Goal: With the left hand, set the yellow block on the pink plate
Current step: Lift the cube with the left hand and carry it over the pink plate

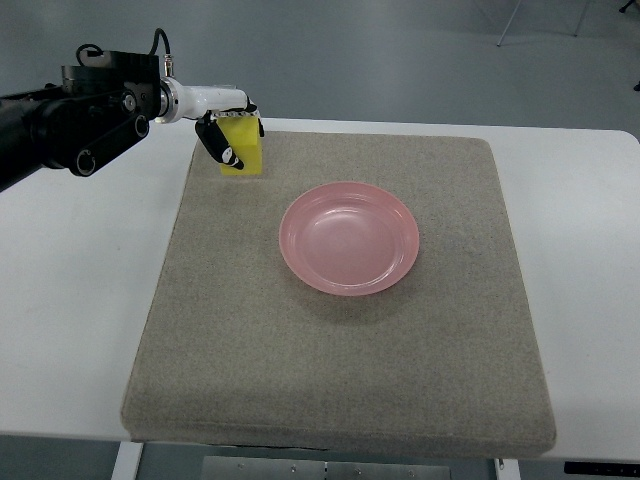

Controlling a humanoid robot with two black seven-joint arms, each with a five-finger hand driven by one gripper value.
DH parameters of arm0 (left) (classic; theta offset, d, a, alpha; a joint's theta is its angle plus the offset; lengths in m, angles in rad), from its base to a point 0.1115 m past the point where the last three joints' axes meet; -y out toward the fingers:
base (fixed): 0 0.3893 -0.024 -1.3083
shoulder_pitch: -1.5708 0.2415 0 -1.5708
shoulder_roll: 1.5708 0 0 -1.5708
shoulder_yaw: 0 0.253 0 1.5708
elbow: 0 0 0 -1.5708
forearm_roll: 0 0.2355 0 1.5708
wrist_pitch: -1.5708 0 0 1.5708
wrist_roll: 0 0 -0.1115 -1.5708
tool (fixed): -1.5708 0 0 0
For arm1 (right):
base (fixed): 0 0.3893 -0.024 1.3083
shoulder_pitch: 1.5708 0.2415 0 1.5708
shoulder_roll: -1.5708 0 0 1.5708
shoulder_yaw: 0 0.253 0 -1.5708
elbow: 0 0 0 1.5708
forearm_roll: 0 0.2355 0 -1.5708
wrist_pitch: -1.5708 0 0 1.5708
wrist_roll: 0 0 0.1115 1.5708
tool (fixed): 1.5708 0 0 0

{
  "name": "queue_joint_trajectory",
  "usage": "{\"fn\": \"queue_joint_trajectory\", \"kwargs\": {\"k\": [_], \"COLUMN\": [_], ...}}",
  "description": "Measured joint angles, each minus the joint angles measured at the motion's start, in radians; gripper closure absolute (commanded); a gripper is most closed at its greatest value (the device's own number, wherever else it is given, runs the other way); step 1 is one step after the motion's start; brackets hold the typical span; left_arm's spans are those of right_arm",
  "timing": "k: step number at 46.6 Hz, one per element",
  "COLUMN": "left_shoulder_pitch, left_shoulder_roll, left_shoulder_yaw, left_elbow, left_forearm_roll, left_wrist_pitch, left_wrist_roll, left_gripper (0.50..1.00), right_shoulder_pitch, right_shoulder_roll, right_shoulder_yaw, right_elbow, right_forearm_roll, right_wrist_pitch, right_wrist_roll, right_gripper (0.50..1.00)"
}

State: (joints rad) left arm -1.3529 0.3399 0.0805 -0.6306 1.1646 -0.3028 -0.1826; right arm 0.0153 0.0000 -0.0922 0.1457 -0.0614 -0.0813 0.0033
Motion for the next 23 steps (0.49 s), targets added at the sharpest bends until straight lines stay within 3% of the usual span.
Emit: {"fn": "queue_joint_trajectory", "kwargs": {"k": [15,23], "left_shoulder_pitch": [-0.005,-0.006], "left_shoulder_roll": [0.136,0.149], "left_shoulder_yaw": [-0.102,-0.107], "left_elbow": [-0.332,-0.47], "left_forearm_roll": [0.0,0.015], "left_wrist_pitch": [-0.004,-0.005], "left_wrist_roll": [0.0,0.0], "left_gripper": [1.0,1.0], "right_shoulder_pitch": [0.0,0.0], "right_shoulder_roll": [0.0,0.0], "right_shoulder_yaw": [0.0,0.0], "right_elbow": [0.0,0.0], "right_forearm_roll": [0.0,0.0], "right_wrist_pitch": [0.0,0.0], "right_wrist_roll": [0.0,0.0], "right_gripper": [0.576,0.576]}}
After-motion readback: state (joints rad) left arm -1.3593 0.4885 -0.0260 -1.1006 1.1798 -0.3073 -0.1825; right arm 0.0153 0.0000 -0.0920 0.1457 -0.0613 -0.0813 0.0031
